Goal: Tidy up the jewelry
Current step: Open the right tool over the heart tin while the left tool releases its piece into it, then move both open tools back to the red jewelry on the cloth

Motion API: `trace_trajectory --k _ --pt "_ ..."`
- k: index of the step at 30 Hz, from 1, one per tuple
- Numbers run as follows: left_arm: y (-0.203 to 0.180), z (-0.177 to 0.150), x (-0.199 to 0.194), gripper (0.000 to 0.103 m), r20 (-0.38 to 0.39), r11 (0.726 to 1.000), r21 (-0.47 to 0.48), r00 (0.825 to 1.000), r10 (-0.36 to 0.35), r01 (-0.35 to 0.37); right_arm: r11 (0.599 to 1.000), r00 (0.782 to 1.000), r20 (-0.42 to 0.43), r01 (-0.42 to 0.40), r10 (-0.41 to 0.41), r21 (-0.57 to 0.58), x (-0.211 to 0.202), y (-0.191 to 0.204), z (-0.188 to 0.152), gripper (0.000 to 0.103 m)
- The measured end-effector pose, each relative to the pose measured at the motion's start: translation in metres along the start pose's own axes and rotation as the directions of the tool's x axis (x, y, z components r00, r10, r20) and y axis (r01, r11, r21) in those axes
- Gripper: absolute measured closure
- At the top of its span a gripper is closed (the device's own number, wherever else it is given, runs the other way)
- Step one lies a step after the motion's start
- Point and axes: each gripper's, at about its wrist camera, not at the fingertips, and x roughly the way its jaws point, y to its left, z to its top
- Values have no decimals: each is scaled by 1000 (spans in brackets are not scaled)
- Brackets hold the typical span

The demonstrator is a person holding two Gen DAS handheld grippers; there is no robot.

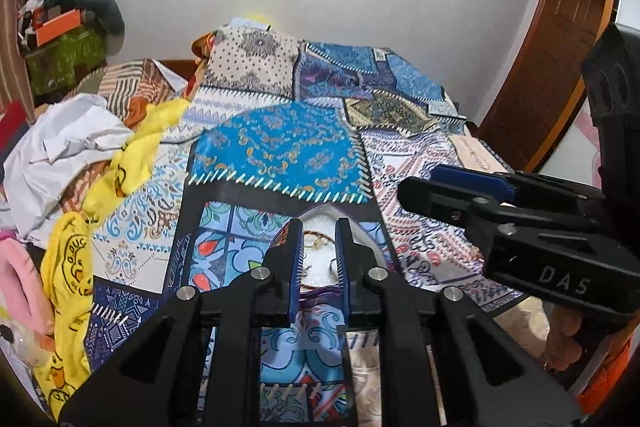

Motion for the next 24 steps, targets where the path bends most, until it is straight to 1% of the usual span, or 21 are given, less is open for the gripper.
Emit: trace_trajectory --k 2,3,12,19,21,23,24 --pt "-5 3 -7 83 16 1000 10 1000 2 -2 1000 1000 19 10 -10 4 -10 -3 0 67" --pt "-8 3 -10 83 23 1000 14 1000 3 -3 1000 999 32 17 -18 6 -16 -5 0 67" --pt "-44 12 -25 81 61 998 64 998 -8 4 995 989 108 94 -97 33 -61 -34 -8 67" --pt "-76 16 -21 78 60 994 105 998 -20 14 987 980 127 144 -152 72 -86 -63 -21 67" --pt "-85 17 -18 78 55 993 119 998 -24 18 983 977 128 162 -172 86 -92 -74 -26 65" --pt "-95 17 -13 77 48 991 134 998 -27 21 980 975 128 171 -184 102 -97 -83 -31 58" --pt "-99 17 -11 76 44 990 139 999 -29 23 977 973 127 178 -193 117 -99 -90 -34 57"
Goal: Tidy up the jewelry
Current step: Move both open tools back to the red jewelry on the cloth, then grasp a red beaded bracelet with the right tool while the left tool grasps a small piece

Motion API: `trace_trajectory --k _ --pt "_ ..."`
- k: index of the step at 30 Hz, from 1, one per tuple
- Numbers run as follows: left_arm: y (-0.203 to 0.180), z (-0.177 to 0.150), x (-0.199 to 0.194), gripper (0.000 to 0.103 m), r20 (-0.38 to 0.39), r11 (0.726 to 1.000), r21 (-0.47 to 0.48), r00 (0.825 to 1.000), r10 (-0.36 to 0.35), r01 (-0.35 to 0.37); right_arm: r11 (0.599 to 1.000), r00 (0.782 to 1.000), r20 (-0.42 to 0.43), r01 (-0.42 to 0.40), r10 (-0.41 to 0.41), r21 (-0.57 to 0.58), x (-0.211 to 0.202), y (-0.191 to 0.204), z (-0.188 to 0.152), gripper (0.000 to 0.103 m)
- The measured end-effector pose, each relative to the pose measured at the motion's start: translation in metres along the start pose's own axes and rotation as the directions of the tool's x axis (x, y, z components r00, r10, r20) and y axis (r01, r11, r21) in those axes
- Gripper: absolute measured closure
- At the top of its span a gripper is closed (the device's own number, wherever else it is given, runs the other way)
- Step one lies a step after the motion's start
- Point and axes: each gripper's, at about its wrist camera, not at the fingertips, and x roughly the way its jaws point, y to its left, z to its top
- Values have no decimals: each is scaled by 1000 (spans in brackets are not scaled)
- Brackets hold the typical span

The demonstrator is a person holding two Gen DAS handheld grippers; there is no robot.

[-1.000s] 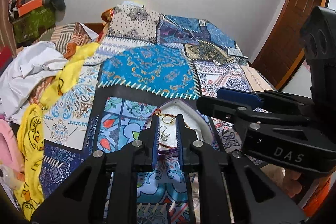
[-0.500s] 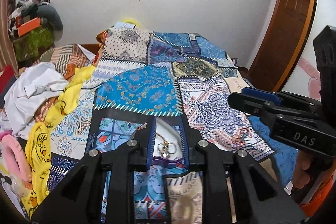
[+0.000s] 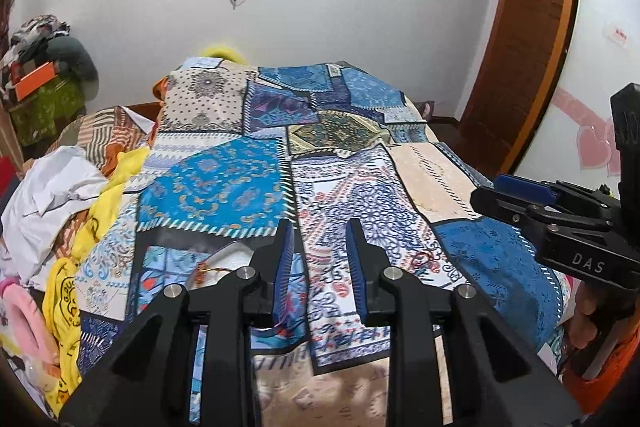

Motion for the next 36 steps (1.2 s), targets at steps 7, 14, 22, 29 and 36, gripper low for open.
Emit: trace_trajectory --k 7,14,22,29,36 --pt "-23 -5 29 70 -57 999 21 998 -23 24 998 998 -34 51 -49 42 -1 -37 -14 56" --pt "-36 -23 67 70 -159 998 40 987 -39 46 996 993 -103 63 -57 61 13 -59 -32 56" --pt "-42 -39 97 70 -238 995 28 968 -82 91 998 984 -175 36 -27 50 33 -63 -50 56" --pt "-51 -43 108 71 -247 989 46 961 -125 140 998 980 -199 1 11 60 43 -63 -56 56" --pt "-49 -44 116 94 -241 984 17 956 -170 179 998 979 -199 -28 38 49 47 -57 -53 56"
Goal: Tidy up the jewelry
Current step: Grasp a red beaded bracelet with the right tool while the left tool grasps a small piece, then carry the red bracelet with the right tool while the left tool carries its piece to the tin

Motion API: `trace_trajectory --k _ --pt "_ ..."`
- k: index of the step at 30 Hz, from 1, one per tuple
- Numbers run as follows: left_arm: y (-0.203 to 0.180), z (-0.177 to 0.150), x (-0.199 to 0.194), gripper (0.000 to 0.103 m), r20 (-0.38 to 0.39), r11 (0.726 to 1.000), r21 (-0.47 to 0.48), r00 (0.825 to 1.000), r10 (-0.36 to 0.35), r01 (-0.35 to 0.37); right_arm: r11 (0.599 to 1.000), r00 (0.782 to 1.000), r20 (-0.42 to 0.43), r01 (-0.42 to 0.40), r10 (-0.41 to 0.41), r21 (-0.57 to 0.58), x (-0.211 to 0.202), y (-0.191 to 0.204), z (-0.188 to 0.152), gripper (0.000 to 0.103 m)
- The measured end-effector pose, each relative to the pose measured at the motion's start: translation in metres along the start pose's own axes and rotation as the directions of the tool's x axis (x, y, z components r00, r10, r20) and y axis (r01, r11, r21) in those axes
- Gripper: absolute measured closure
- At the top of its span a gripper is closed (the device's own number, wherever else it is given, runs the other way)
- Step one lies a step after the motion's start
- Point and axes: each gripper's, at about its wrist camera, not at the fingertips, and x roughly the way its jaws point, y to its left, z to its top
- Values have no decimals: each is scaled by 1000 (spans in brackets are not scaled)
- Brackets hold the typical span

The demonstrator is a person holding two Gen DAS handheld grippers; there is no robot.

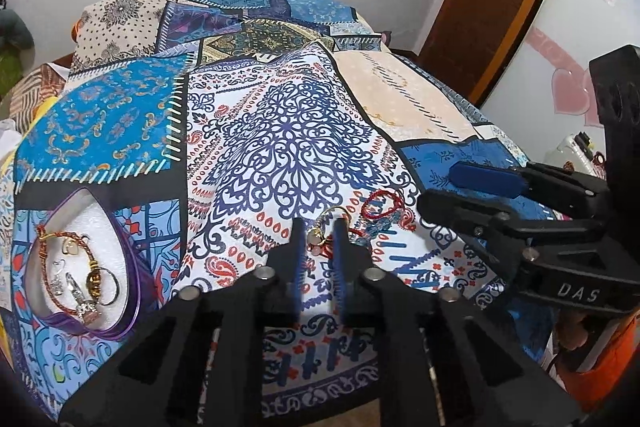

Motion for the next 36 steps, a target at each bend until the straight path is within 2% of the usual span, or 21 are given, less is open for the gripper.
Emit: trace_trajectory --k 4,8,12,18,22,27,36 --pt "4 1 -1 95 11 1000 -20 1000 -16 16 1000 1000 -2 -5 5 -16 5 7 4 58" --pt "7 2 -7 95 24 1000 -31 1000 -4 5 999 999 -24 -23 22 -35 14 15 7 70" --pt "13 3 -20 95 54 999 -39 999 11 -9 999 1000 -24 -21 20 -43 20 20 7 75" --pt "20 6 -38 95 92 998 -51 995 39 -34 996 998 -29 -50 48 -79 25 29 6 93" --pt "22 6 -45 95 105 997 -58 993 47 -41 994 999 -23 -31 29 -108 25 36 5 96" --pt "21 5 -56 95 121 997 -55 991 57 -51 997 1000 -3 -21 21 -76 18 33 8 96" --pt "25 2 -81 95 167 996 -63 983 76 -66 998 995 101 16 -9 -65 -22 37 24 97"
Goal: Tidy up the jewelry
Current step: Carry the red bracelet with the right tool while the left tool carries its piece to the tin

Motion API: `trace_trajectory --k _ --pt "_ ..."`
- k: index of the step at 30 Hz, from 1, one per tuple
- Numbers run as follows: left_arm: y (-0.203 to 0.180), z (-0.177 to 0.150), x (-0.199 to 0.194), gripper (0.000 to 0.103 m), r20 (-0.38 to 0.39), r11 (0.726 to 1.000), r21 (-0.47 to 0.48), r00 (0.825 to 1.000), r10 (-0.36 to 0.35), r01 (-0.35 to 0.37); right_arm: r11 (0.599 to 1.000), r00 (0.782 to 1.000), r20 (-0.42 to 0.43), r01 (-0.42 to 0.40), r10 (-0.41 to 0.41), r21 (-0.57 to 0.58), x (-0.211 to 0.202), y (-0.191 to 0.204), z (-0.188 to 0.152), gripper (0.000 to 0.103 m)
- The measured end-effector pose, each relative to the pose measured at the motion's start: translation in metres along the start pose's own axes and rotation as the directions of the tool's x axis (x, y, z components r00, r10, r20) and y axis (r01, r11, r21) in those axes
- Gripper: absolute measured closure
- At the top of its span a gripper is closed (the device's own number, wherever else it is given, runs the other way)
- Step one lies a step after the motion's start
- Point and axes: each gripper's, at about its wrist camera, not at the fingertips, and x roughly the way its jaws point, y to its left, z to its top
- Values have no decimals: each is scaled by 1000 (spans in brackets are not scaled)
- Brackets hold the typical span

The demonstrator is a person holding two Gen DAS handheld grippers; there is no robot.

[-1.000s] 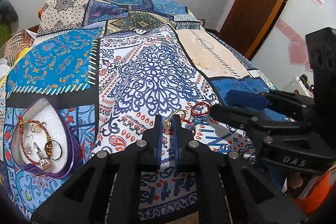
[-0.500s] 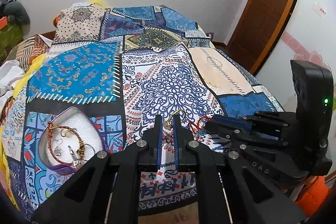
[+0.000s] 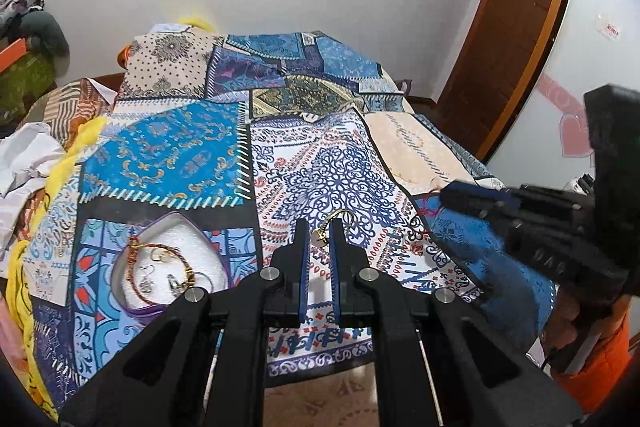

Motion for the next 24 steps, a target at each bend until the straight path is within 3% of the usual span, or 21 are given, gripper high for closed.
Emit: trace_trajectory --k 10,24 --pt "20 1 -38 95 67 999 -15 997 36 -35 1000 996 94 4 -1 -31 -31 26 22 96" --pt "66 -8 -80 95 135 991 -79 984 115 -105 991 986 134 -91 103 -95 -29 91 39 96"
